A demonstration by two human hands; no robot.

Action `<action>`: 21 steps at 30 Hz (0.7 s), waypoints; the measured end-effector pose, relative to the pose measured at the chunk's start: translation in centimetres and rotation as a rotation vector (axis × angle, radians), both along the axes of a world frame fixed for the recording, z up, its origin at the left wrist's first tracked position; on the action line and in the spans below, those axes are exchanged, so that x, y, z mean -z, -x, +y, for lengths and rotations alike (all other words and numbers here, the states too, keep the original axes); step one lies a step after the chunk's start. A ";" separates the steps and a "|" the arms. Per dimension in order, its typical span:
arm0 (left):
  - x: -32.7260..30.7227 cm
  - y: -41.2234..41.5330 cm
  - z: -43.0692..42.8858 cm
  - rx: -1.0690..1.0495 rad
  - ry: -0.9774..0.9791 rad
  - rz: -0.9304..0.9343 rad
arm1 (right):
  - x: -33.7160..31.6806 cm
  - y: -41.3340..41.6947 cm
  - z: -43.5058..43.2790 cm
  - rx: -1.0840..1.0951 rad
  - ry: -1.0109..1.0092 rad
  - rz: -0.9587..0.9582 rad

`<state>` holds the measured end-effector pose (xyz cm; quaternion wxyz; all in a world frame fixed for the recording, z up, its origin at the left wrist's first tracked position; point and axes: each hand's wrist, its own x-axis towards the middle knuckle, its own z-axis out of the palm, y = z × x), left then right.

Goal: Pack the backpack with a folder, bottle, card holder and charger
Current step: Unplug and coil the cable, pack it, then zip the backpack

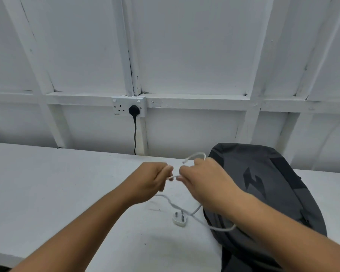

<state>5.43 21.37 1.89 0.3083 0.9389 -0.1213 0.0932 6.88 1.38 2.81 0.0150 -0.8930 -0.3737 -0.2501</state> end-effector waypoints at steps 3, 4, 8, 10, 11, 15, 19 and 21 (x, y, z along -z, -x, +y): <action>0.4 1.5 -0.7 0.010 0.314 0.111 | -0.3 -1.7 -0.6 0.021 0.072 -0.029; 0.5 2.1 -0.9 0.026 0.476 0.166 | -0.2 -2.2 -0.8 0.033 0.050 -0.018; -0.7 4.0 -2.5 0.162 1.115 0.338 | 1.1 -2.7 -0.8 0.069 -0.117 0.165; -2.0 3.7 -3.3 0.196 1.417 0.342 | 2.2 -2.2 0.1 0.111 -0.112 0.287; -2.7 3.4 -3.6 0.212 1.555 0.321 | 2.7 -1.8 0.7 0.126 -0.131 0.348; -4.3 1.5 -4.6 0.186 1.826 0.110 | 4.2 1.1 3.5 0.086 -0.277 0.437; -3.3 -1.1 -4.1 0.038 1.432 -0.219 | 4.3 3.8 4.4 0.081 -0.271 0.413; -2.1 -1.8 -2.5 -0.060 0.886 -0.375 | 4.0 4.0 3.8 0.104 -0.253 0.363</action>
